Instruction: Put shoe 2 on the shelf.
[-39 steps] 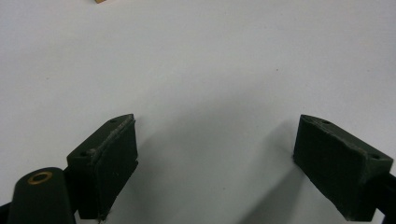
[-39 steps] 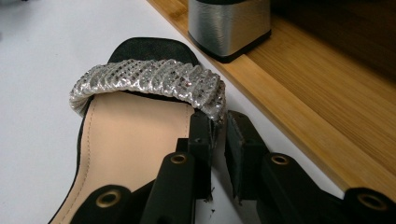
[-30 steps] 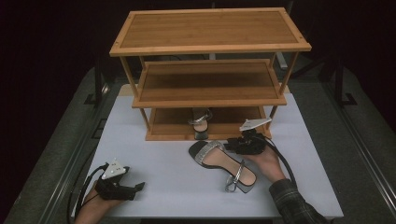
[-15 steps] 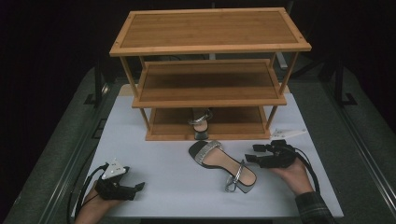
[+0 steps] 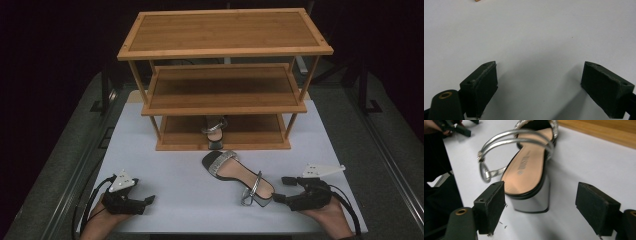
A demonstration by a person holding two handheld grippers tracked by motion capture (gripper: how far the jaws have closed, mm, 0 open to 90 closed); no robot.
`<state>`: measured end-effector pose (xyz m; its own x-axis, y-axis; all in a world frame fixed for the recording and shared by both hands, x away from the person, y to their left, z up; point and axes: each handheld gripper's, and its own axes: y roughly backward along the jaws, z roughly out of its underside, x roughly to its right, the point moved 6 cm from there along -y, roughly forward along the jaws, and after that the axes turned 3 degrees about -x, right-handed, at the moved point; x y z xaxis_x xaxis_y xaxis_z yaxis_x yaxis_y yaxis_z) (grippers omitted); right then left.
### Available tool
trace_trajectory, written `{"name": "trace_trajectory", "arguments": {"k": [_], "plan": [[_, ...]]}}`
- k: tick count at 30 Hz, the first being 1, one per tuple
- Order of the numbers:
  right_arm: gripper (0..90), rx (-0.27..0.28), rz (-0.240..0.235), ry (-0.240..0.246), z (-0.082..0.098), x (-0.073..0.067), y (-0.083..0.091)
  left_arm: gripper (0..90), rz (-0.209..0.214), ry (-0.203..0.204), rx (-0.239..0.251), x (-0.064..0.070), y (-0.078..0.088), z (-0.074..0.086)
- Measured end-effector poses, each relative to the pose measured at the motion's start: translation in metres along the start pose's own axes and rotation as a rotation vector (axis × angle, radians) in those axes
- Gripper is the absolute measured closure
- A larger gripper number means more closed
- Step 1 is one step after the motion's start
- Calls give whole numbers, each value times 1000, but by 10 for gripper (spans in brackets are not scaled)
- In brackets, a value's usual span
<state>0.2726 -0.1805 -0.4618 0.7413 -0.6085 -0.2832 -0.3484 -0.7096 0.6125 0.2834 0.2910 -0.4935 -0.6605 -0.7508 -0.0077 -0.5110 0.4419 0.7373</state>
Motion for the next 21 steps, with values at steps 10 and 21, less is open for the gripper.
{"name": "trace_trajectory", "arguments": {"k": [10,21], "plan": [[214,-90,6,66,-2,-14,-33,128,0,0,1,0,0,0],[221,-96,-9,84,-16,-4,-54,128,0,-1,-3,0,0,0]]}}
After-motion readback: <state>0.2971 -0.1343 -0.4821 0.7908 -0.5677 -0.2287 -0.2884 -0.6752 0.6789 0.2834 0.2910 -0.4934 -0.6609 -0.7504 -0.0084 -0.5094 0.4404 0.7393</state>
